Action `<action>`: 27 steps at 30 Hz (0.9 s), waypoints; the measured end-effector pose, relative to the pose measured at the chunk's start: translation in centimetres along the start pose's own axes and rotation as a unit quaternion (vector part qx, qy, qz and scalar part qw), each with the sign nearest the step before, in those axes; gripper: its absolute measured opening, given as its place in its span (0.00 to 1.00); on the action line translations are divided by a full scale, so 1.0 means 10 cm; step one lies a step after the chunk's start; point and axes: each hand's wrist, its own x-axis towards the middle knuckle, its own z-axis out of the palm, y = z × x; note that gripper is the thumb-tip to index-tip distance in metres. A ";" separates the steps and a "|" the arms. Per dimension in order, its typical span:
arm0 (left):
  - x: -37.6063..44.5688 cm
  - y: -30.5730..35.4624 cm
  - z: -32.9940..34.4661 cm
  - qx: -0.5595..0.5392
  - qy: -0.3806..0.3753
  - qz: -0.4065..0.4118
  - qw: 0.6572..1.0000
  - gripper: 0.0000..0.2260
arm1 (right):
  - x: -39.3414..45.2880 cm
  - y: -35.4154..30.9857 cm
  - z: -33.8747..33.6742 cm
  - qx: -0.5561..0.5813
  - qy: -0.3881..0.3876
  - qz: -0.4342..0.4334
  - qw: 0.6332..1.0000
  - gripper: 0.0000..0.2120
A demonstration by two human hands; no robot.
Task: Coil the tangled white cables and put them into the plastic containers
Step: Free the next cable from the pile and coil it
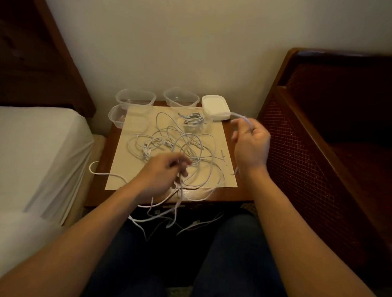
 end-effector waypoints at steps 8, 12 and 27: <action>0.05 0.97 -0.28 -0.320 0.150 0.108 0.929 0.06 | -0.40 0.13 0.09 -0.083 -0.415 0.029 0.906 0.09; 0.06 0.98 -0.12 -0.342 0.136 0.119 0.922 0.06 | -0.39 0.22 0.24 -0.055 -0.315 0.027 0.947 0.06; -0.05 -0.41 -0.14 0.163 0.151 0.232 0.947 0.23 | -0.04 0.10 0.11 -0.093 -0.092 0.075 0.989 0.16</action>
